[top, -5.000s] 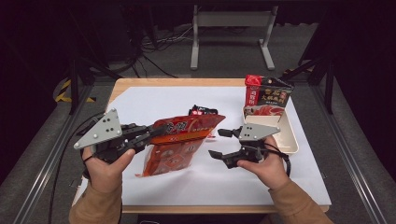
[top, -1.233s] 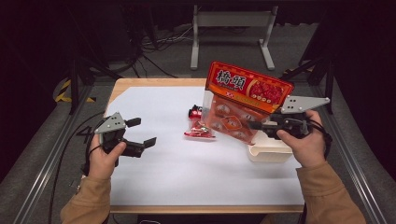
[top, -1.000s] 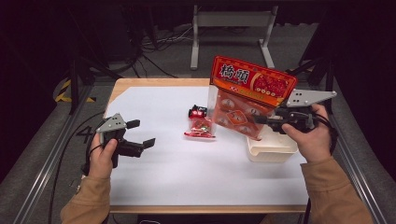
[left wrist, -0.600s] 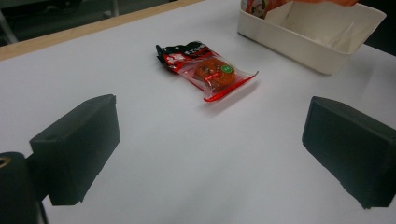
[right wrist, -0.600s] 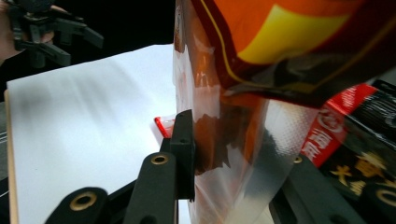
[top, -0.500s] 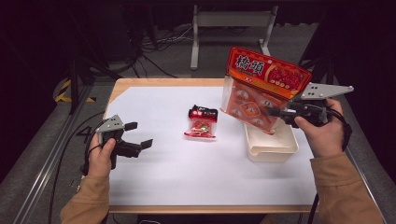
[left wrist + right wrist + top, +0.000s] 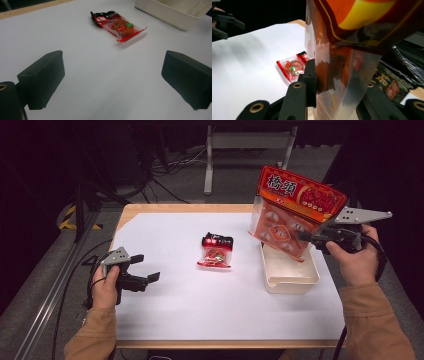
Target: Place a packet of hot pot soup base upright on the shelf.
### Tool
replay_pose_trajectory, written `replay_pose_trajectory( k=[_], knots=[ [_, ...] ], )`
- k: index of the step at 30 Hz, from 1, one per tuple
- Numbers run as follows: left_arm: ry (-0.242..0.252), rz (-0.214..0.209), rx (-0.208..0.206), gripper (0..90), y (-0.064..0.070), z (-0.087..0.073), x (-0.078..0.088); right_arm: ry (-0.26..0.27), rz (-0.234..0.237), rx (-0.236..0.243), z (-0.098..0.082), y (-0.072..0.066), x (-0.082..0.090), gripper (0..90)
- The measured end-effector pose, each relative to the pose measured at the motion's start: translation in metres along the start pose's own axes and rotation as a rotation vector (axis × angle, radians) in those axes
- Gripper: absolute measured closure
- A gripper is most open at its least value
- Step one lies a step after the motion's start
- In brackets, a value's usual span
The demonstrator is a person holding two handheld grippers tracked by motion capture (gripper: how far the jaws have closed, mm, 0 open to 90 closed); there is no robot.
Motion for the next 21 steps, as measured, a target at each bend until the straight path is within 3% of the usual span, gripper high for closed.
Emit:
replay_pose_trajectory(
  k=[12, 21],
  knots=[
    [0.008, -0.006, 0.002, 5.6, 0.000, 0.003, 0.003, 0.000, -0.044, -0.029, -0.014, 0.016, 0.015, 70.8],
    [0.015, -0.004, 0.009, 5.6, 0.000, 0.004, 0.003, -0.011, -0.055, -0.045, -0.026, 0.020, 0.008, 70.8]
  ],
)
Point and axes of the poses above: each handheld gripper's, and its own axes: x roughly backward along the jaws, z roughly out of its top, y roughly to its right, the point moved 6 cm from there along -x, roughly forward along the jaws, and after that the axes turned 3 degrees about -x, right-handed, at the moved point
